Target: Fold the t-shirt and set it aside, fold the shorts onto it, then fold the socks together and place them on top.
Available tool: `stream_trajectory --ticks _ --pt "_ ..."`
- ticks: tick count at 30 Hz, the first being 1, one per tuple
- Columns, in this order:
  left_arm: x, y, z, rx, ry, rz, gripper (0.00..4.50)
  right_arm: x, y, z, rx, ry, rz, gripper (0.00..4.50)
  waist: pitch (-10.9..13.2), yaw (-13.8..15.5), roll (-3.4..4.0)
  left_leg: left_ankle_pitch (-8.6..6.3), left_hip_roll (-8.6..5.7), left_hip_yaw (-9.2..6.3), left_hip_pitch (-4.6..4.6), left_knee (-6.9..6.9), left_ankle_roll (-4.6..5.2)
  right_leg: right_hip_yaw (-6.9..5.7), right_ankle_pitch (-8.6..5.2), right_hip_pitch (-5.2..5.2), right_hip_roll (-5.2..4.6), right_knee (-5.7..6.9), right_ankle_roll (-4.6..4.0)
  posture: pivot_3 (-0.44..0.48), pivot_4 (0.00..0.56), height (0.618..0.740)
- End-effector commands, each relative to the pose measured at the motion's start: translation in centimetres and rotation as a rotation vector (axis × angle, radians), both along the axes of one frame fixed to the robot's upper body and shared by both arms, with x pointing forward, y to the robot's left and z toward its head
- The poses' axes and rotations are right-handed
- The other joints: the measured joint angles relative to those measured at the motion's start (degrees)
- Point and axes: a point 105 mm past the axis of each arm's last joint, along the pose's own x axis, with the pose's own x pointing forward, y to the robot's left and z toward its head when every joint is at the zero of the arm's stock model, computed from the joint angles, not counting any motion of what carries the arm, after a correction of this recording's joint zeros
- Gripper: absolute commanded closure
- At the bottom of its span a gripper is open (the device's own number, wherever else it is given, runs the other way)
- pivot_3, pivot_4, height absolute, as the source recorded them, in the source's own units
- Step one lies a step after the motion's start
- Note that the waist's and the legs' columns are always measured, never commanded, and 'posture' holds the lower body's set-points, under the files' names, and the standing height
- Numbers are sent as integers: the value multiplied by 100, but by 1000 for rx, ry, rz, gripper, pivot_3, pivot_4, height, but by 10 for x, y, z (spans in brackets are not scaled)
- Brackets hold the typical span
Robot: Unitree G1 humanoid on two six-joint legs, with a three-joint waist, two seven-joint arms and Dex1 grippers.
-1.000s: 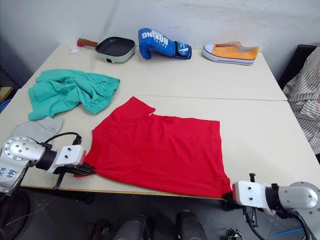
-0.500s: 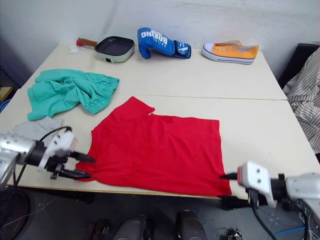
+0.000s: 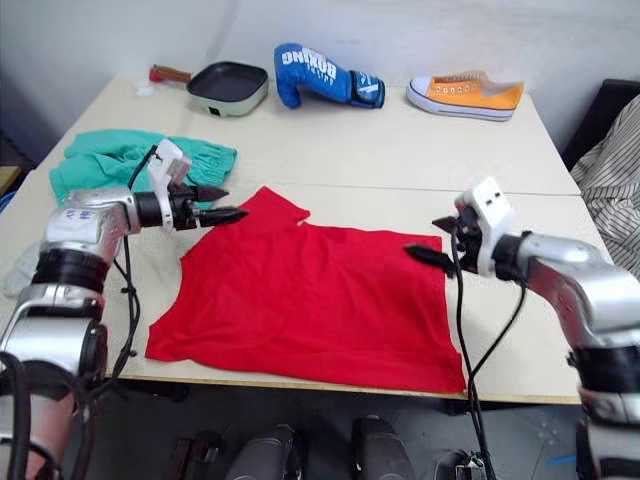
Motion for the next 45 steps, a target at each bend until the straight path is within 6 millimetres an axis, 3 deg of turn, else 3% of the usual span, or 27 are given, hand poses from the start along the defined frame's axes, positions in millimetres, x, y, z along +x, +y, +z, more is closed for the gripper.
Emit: stream_trajectory --ticks 1,6,13,14,17,27,29,35,38,40,45 --pt "15 10 -1 37 -41 127 40 20 -12 -5 -47 0 -96 0 0 -4 0 1 0 -1 -2 -1 -1 -2 0 -6 0 10 0 0 150 740" --pt "24 6 -10 46 -28 191 40 41 -20 -18 -60 41 -174 0 0 -10 0 1 0 5 -17 13 -2 -1 0 -24 -1 25 0 0 150 740" --pt "32 4 -14 52 -13 300 40 49 -17 -32 -33 108 -181 0 0 -20 0 1 -1 7 -70 67 -1 0 0 -72 -5 73 0 0 150 740" --pt "33 5 -16 49 -1 313 14 50 -15 -34 -30 115 -173 178 -1 -32 -1 1 -1 8 -70 68 -1 0 0 -72 -5 74 0 0 150 740" --pt "33 9 -22 45 25 355 640 50 -8 -38 -21 125 -152 966 -1 -83 -2 2 0 10 -67 69 -3 2 0 -72 -5 81 0 0 150 740" --pt "31 14 -31 77 48 372 3935 52 -4 -35 -37 84 -136 4487 -2 -152 -2 7 -1 12 -63 73 -13 2 0 -81 -5 110 0 0 150 740" --pt "30 16 -31 80 48 371 4487 49 -5 -34 -45 75 -126 4500 -2 -143 -3 7 -1 12 -63 74 -13 3 0 -81 -6 111 0 0 150 740" --pt "28 17 -23 29 32 330 4487 42 -5 -18 -83 -41 -87 4500 -2 -138 -3 7 -3 9 -63 73 -13 2 0 -84 -6 115 0 0 150 740" --pt "24 4 -3 -13 -55 174 4487 31 3 3 -134 -212 -17 4500 -2 -136 -3 7 -3 11 -64 73 -13 2 0 -87 -6 115 0 0 150 740" --pt "17 -4 3 28 -116 49 4487 19 10 7 -239 -323 70 4500 -2 -134 -3 7 -4 11 -64 73 -14 1 0 -87 -6 115 0 0 150 740" --pt "-11 -2 -23 433 -277 -273 4487 -26 22 -18 -713 -608 397 4500 -2 -136 -3 6 -6 13 -59 71 -16 1 0 -85 -5 113 0 0 150 740"
